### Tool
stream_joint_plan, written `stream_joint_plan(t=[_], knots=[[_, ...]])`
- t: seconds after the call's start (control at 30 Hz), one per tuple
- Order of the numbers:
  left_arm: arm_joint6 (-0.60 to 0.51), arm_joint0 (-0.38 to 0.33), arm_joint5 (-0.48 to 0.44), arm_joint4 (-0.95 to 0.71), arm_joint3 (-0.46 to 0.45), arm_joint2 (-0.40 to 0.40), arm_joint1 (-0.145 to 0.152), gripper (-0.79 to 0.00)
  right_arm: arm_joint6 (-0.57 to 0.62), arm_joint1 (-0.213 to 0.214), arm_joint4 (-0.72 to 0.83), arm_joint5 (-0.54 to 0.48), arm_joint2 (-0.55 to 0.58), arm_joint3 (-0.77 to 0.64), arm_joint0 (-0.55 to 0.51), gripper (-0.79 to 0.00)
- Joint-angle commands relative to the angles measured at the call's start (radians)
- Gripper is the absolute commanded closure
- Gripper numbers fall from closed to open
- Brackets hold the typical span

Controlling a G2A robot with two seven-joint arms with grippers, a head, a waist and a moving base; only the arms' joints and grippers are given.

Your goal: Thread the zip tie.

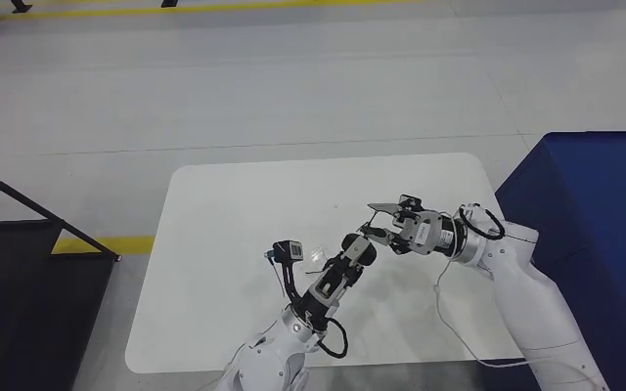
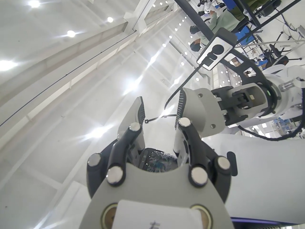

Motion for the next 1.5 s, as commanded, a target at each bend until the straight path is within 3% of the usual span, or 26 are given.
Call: stream_joint_plan(t=[0.0, 0.13, 0.37, 0.63, 0.8, 0.9, 1.13, 1.23, 1.47], knots=[[0.002, 0.003, 0.004, 0.004, -0.001, -0.002, 0.001, 0.000, 0.009, 0.002, -0.026, -0.016, -0.007, -0.002, -0.006, -0.271], [0.016, 0.006, 0.012, 0.009, -0.002, -0.003, 0.001, 0.000, 0.034, 0.005, -0.068, -0.041, -0.021, -0.006, -0.009, -0.249], [0.034, 0.007, 0.016, 0.014, -0.003, -0.003, 0.001, 0.000, 0.068, 0.010, -0.079, -0.060, -0.019, 0.005, -0.007, -0.142], [0.022, 0.011, 0.029, 0.015, -0.002, 0.000, 0.003, 0.000, 0.072, 0.014, -0.077, -0.068, -0.018, 0.004, -0.005, -0.148], [0.013, 0.015, 0.030, 0.017, -0.004, -0.002, 0.006, 0.000, 0.067, 0.015, -0.074, -0.073, -0.026, 0.005, -0.002, -0.111], [0.010, 0.018, 0.031, 0.015, -0.006, -0.003, 0.007, 0.000, 0.065, 0.016, -0.071, -0.077, -0.029, 0.005, -0.001, -0.049], [0.002, 0.021, 0.035, 0.012, -0.008, -0.006, 0.010, 0.000, 0.061, 0.017, -0.073, -0.089, -0.036, 0.012, 0.005, -0.062], [-0.003, 0.021, 0.037, 0.010, -0.008, -0.007, 0.011, 0.000, 0.061, 0.018, -0.077, -0.092, -0.039, 0.012, 0.007, -0.006], [-0.012, 0.020, 0.042, 0.013, -0.009, -0.008, 0.013, 0.000, 0.065, 0.019, -0.079, -0.102, -0.045, 0.020, 0.018, 0.000]])
